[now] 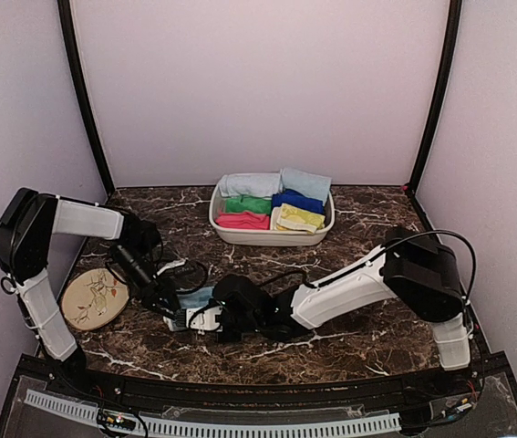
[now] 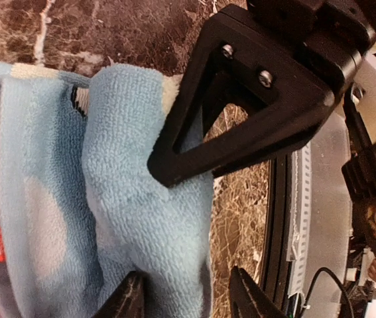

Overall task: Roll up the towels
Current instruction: Roll the towel at the center of the board.

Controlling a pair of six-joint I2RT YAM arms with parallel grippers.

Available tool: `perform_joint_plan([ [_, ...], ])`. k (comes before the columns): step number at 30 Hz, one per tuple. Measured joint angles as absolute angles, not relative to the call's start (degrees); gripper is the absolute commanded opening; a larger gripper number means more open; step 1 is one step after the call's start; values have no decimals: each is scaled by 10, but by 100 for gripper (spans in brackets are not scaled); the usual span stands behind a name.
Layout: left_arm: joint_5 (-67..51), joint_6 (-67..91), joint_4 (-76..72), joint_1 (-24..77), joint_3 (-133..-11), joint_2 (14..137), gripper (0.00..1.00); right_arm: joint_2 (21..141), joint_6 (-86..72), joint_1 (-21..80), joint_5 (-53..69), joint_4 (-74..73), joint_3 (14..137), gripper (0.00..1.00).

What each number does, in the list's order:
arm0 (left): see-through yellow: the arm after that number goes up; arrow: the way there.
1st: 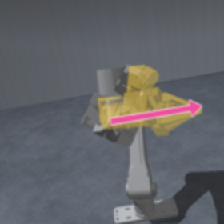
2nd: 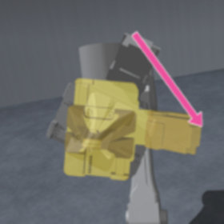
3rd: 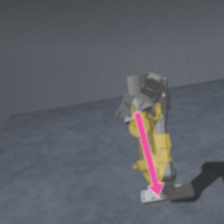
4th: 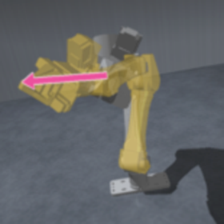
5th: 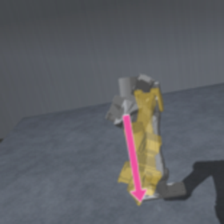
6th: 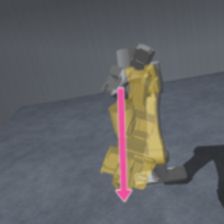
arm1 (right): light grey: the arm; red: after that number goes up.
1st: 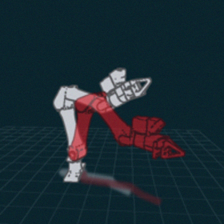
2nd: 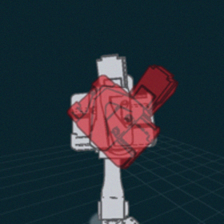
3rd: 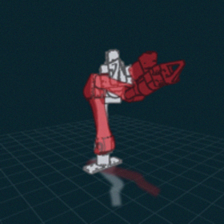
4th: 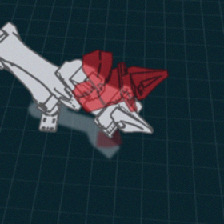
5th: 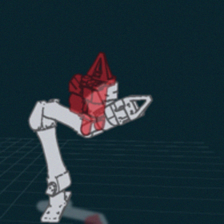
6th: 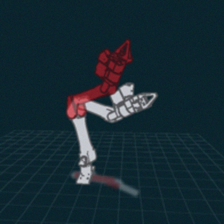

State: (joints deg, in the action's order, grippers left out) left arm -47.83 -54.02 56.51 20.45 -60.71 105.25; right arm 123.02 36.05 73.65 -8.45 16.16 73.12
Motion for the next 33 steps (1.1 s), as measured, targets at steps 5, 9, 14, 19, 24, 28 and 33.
perform_joint_plan([
  [5, -458, -540, 494, 159, -543, 932, 47, 1231, 292, 707, 0, 88, 774, 3],
  [9, -427, -553, 449, 142, -500, 828, 47, 1240, 240, 688, 67, 27, 812, 0],
  [14, -406, -583, 426, 142, -457, 742, 47, 1281, 165, 663, 161, -55, 897, 0],
  [19, -401, -595, 415, 156, -437, 720, 48, 1336, 75, 630, 273, -129, 992, 0],
  [24, -378, -600, 398, 207, -427, 721, 49, 1373, -18, 595, 389, -152, 1031, 0],
  [28, -338, -598, 365, 258, -414, 726, 49, 1386, -73, 585, 440, -153, 1041, 0],
  [33, -277, -584, 295, 296, -415, 768, 46, 1387, -127, 584, 474, -150, 1037, 0],
])
